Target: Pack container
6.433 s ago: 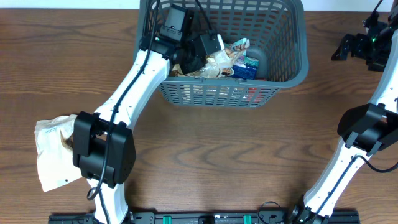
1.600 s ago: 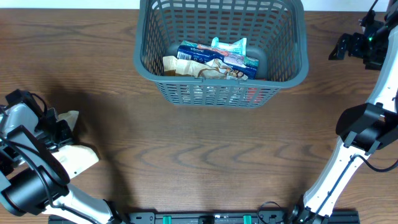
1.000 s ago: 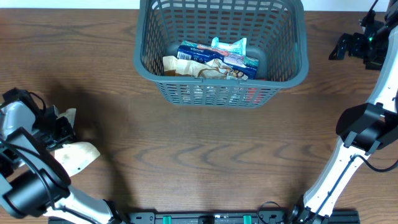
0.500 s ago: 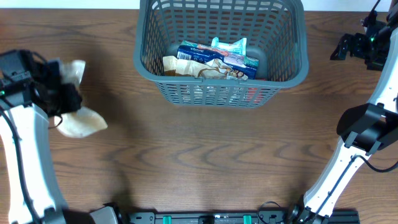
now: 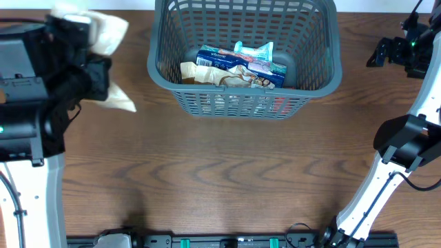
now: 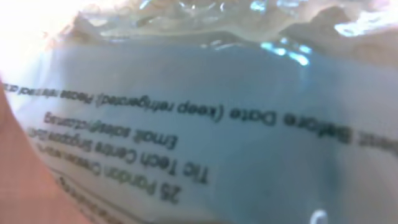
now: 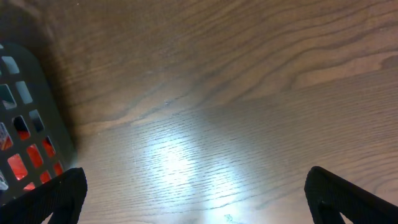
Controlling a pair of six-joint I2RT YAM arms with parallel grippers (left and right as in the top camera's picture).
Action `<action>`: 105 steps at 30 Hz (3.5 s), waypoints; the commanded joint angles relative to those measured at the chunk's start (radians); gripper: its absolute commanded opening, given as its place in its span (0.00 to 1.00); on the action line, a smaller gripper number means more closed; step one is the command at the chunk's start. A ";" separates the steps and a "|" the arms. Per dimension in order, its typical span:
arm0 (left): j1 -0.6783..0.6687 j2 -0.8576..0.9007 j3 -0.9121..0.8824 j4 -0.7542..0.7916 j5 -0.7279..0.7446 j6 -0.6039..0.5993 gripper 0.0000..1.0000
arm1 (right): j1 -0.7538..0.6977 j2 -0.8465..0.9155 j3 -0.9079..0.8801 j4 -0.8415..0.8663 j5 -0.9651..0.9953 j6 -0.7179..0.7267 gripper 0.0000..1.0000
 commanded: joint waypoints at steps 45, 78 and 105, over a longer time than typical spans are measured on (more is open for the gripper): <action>-0.458 0.708 0.031 0.520 0.197 0.533 0.06 | 0.000 -0.015 0.005 -0.003 -0.016 -0.007 0.99; -0.350 0.278 0.031 0.460 -0.105 0.204 0.81 | 0.000 -0.018 0.006 -0.001 -0.087 0.002 0.99; 0.084 0.057 -0.034 -0.216 -0.088 -0.045 0.81 | 0.111 -0.435 0.010 0.040 -0.003 -0.032 0.99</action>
